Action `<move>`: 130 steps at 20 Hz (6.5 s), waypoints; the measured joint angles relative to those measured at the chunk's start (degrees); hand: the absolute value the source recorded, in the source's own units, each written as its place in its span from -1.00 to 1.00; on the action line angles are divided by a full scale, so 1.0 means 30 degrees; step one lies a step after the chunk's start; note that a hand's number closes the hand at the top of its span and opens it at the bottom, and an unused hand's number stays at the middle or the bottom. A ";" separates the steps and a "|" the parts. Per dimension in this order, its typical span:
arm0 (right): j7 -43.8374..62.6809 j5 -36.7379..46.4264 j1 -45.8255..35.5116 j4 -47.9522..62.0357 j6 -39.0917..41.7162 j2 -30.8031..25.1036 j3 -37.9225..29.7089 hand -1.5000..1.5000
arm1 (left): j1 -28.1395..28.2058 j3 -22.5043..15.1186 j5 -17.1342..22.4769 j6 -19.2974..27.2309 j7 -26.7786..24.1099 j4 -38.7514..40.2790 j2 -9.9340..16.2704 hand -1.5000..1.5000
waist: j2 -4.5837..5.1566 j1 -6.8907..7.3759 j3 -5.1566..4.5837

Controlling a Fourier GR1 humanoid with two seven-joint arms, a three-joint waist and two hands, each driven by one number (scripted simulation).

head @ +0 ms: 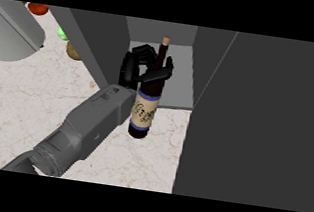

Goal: Pick up the wine, place it into the cabinet and close the cabinet

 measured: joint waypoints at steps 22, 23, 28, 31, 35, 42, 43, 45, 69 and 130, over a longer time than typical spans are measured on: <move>0.0161 -0.0286 -0.0735 0.0282 -0.0104 0.0089 0.0299 -1.00 | -0.0187 -0.0198 0.1169 -0.0837 -0.2813 0.1952 0.0244 1.00 | 0.0181 -0.0773 0.0007; 0.0076 -0.0225 -0.0716 0.0344 -0.0086 0.0192 0.0385 -1.00 | -0.0317 -0.0177 0.1189 -0.0894 -0.2757 0.2092 0.0213 1.00 | 0.0206 -0.0765 0.0004; -0.0155 -0.0465 -0.0612 0.0645 0.0205 0.0108 0.0127 -1.00 | -0.0867 0.0065 0.1298 -0.1098 -0.2684 0.2862 0.0090 1.00 | 0.0305 -0.0770 -0.0005; -0.0032 -0.0363 -0.0512 0.0460 0.0104 0.0141 0.0175 -1.00 | -0.1463 0.0234 0.1282 -0.1241 -0.2566 0.3374 0.0069 1.00 | 0.0321 -0.0703 -0.0017; -0.0122 -0.0291 -0.0645 0.0581 0.0101 0.0119 0.0073 -1.00 | -0.2098 0.0294 0.1152 -0.1085 -0.2404 0.3892 0.0028 1.00 | 0.0361 -0.0717 -0.0017; -0.0143 -0.0593 -0.0545 0.0537 0.0280 0.0039 -0.0022 -1.00 | -0.3177 0.0343 0.0892 -0.0872 -0.2046 0.4742 0.0317 1.00 | 0.0460 -0.0853 -0.0017; -0.0100 -0.0775 -0.0514 0.0442 0.0295 -0.0003 -0.0077 -1.00 | -0.3260 0.0418 0.0923 -0.0784 -0.2087 0.4834 0.0297 1.00 | 0.0462 -0.0875 -0.0016; 0.0038 -0.0897 -0.0527 0.0297 0.0271 -0.0101 -0.0103 -1.00 | -0.3461 0.0535 0.0957 -0.0577 -0.2251 0.4955 0.0233 1.00 | 0.0475 -0.0894 -0.0021; -0.0264 -0.0427 -0.0834 0.0664 0.0478 0.0098 0.0244 -1.00 | -0.4000 -0.0033 -0.0184 0.1667 -0.0254 0.5554 0.1146 -1.00 | 0.0638 -0.1051 -0.0008; -0.0217 0.0788 0.1068 -0.0264 -0.0067 0.0335 -0.0685 -1.00 | 1.3362 -0.7954 -0.1361 0.5419 -0.1749 -2.2526 0.3432 1.00 | -0.0404 0.1336 0.0021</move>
